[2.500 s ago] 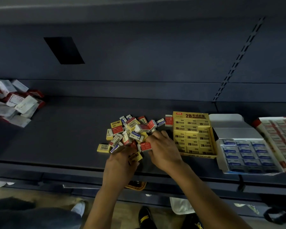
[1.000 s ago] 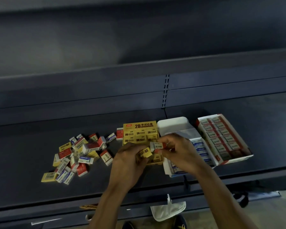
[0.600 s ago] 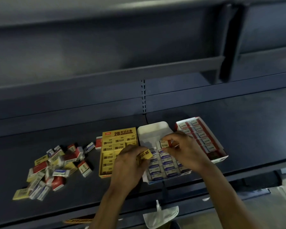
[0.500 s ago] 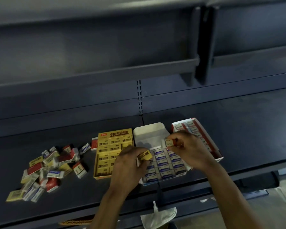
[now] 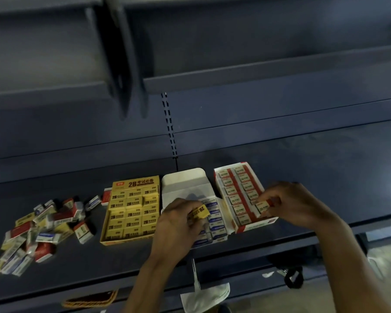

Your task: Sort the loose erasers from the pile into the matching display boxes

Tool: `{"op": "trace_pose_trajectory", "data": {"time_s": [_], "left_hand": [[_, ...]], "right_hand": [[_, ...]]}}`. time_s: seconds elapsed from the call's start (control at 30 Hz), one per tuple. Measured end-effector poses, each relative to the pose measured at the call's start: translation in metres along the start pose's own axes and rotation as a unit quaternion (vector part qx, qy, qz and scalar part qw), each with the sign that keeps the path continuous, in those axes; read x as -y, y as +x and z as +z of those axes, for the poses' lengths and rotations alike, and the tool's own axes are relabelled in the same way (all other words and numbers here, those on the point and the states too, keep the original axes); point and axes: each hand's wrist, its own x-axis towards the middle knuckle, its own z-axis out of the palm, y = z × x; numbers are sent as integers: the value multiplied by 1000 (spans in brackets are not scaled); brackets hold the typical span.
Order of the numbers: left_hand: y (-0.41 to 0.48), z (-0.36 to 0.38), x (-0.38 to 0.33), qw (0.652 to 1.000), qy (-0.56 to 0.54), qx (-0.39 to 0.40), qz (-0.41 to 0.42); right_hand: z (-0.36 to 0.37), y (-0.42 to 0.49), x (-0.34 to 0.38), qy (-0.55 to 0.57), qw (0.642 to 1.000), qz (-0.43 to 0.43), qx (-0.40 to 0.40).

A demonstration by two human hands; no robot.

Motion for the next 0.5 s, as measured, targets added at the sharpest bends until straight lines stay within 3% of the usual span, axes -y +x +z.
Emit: {"op": "trace_pose_trajectory", "data": {"time_s": [0.3,0.5], "left_hand": [[-1,14,-15,1000,1,0,-23],[-2,18,-20,1000,16,5,-26]], "right_hand": [[4,8,-8,-25,998,-18,61],[3,16,-10,-1,998,-8,54]]}}
